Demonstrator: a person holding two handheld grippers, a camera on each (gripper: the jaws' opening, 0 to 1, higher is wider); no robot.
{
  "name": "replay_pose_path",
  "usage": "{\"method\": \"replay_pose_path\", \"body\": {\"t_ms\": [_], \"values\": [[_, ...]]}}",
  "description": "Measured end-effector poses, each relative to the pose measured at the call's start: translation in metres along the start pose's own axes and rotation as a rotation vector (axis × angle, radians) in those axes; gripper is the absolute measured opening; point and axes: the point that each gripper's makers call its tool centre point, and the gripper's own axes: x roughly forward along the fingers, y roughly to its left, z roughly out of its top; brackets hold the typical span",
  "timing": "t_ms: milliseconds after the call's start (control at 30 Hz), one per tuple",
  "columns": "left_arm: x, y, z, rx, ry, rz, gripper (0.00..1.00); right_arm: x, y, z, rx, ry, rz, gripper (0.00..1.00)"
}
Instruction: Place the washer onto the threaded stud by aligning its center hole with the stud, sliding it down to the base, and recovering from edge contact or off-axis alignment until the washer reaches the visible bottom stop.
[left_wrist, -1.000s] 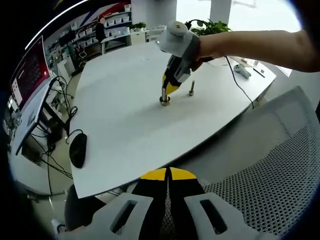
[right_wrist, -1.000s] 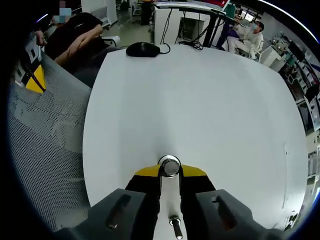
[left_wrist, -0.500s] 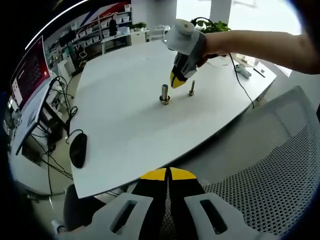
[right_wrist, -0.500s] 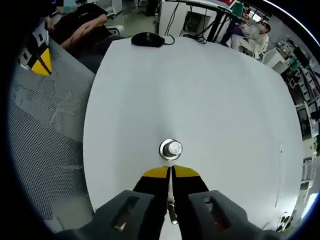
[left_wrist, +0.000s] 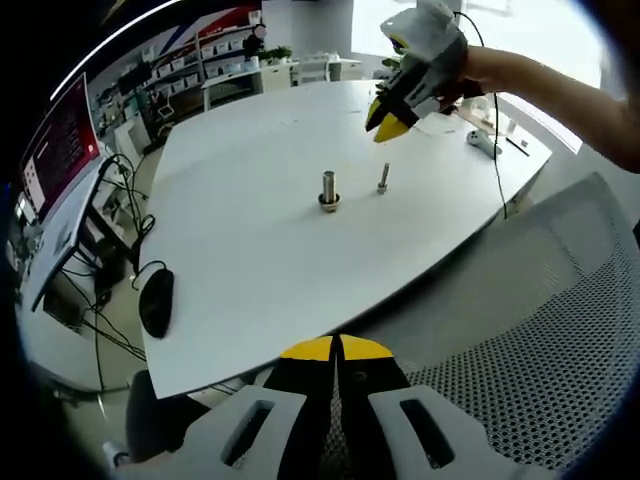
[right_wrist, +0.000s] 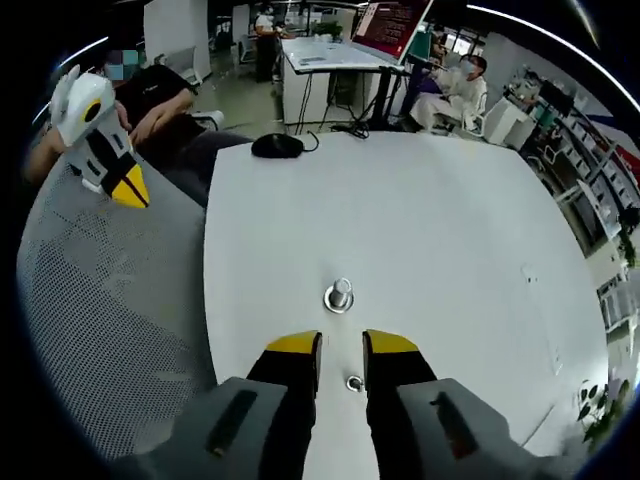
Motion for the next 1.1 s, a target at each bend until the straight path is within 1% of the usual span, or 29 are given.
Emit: {"method": "replay_pose_path", "body": {"t_ms": [33, 67, 100, 133, 233, 267, 333, 367, 433, 500, 567, 633, 667, 733, 833, 867, 900, 933, 1000, 1100], "values": [[0.0, 0.0, 0.0, 0.001, -0.001, 0.0, 0.0, -0.007, 0.002, 0.001, 0.022, -0.024, -0.002, 0.19], [0.0, -0.001, 0.0, 0.002, -0.004, -0.002, 0.0, -0.017, 0.004, 0.003, 0.051, -0.062, 0.001, 0.19], [0.0, -0.001, 0.001, 0.003, -0.005, -0.003, 0.0, -0.02, 0.005, 0.003, 0.062, -0.074, 0.002, 0.19], [0.0, 0.0, 0.001, 0.004, -0.006, -0.004, 0.0, -0.031, 0.007, 0.004, 0.094, -0.11, -0.003, 0.19], [0.0, 0.001, 0.001, 0.003, -0.009, -0.003, 0.0, -0.054, 0.011, 0.001, 0.174, -0.184, -0.021, 0.19], [0.0, 0.0, 0.002, 0.004, -0.009, -0.002, 0.0, -0.064, 0.016, 0.0, 0.212, -0.221, -0.023, 0.19], [0.0, 0.001, 0.002, 0.004, -0.013, -0.001, 0.0, -0.075, 0.02, -0.003, 0.258, -0.27, -0.03, 0.24], [-0.001, 0.0, 0.002, 0.003, -0.016, 0.0, 0.0, -0.082, 0.022, -0.009, 0.278, -0.289, -0.043, 0.27], [-0.001, 0.0, 0.003, 0.002, -0.019, 0.001, 0.0, -0.093, 0.023, -0.018, 0.319, -0.313, -0.075, 0.3], [0.0, 0.002, 0.002, 0.002, -0.018, 0.002, 0.0, -0.101, 0.034, -0.03, 0.354, -0.309, -0.084, 0.3], [0.0, 0.002, 0.001, -0.002, -0.017, 0.004, 0.0, -0.104, 0.038, -0.043, 0.399, -0.294, -0.099, 0.3], [-0.002, 0.003, 0.001, -0.013, -0.025, 0.01, 0.0, -0.106, 0.05, -0.054, 0.401, -0.284, -0.088, 0.3], [-0.002, 0.003, 0.002, -0.019, -0.03, 0.014, 0.0, -0.107, 0.061, -0.06, 0.405, -0.272, -0.082, 0.31], [-0.004, 0.004, 0.004, -0.037, -0.045, 0.023, 0.0, -0.108, 0.072, -0.072, 0.412, -0.251, -0.082, 0.33], [-0.005, 0.005, 0.006, -0.052, -0.06, 0.035, 0.0, -0.102, 0.08, -0.083, 0.433, -0.251, -0.082, 0.32], [-0.007, 0.006, 0.007, -0.062, -0.07, 0.042, 0.0, -0.098, 0.088, -0.088, 0.465, -0.242, -0.062, 0.32], [-0.007, 0.006, 0.008, -0.067, -0.077, 0.043, 0.0, -0.097, 0.092, -0.09, 0.466, -0.235, -0.052, 0.32], [-0.008, 0.006, 0.007, -0.072, -0.081, 0.041, 0.0, -0.096, 0.096, -0.092, 0.458, -0.235, -0.061, 0.32], [-0.008, 0.005, 0.006, -0.076, -0.074, 0.038, 0.0, -0.095, 0.101, -0.096, 0.457, -0.232, -0.064, 0.32], [-0.008, 0.005, 0.004, -0.081, -0.07, 0.037, 0.0, -0.088, 0.117, -0.101, 0.491, -0.219, -0.04, 0.32]]}}
